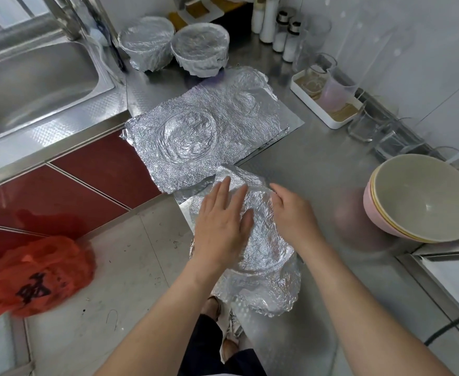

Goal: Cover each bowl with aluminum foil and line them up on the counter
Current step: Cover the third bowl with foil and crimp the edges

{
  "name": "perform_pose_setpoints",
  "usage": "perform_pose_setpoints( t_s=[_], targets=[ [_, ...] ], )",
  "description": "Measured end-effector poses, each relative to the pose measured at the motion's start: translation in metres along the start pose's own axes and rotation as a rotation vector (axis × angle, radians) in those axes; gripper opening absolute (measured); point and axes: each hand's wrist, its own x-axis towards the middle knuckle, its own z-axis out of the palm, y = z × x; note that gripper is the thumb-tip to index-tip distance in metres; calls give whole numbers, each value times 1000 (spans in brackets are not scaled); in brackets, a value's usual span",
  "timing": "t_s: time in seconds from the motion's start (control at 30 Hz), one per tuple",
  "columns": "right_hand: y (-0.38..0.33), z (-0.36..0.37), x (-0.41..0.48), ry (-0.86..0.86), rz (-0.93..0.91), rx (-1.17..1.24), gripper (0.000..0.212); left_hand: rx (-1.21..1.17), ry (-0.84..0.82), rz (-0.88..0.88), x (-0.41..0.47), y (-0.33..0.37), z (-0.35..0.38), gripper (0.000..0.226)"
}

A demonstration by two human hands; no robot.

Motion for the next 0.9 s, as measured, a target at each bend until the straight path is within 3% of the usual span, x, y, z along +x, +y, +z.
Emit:
perform_pose_setpoints(
  t_s=[0.2, 0.43, 0.53, 0.73, 0.9],
  targets=[
    [3, 13, -20, 118, -27, -136, 34, 74, -61, 61, -6, -7, 10, 55],
    [-1, -3, -26, 143, 16, -39, 36, -31, -36, 88, -8, -4, -1, 48],
    [-5, 4, -16, 82, 37, -16, 33, -122, -10, 21, -4, -4, -6, 39],
    [-7, 13, -15, 80, 7, -98, 26, -181, -20, 32, 1, -4, -5, 36],
    [-6, 6, -10, -26, -7, -198, 26, -187, -33, 26, 3, -4, -6, 36]
  ],
)
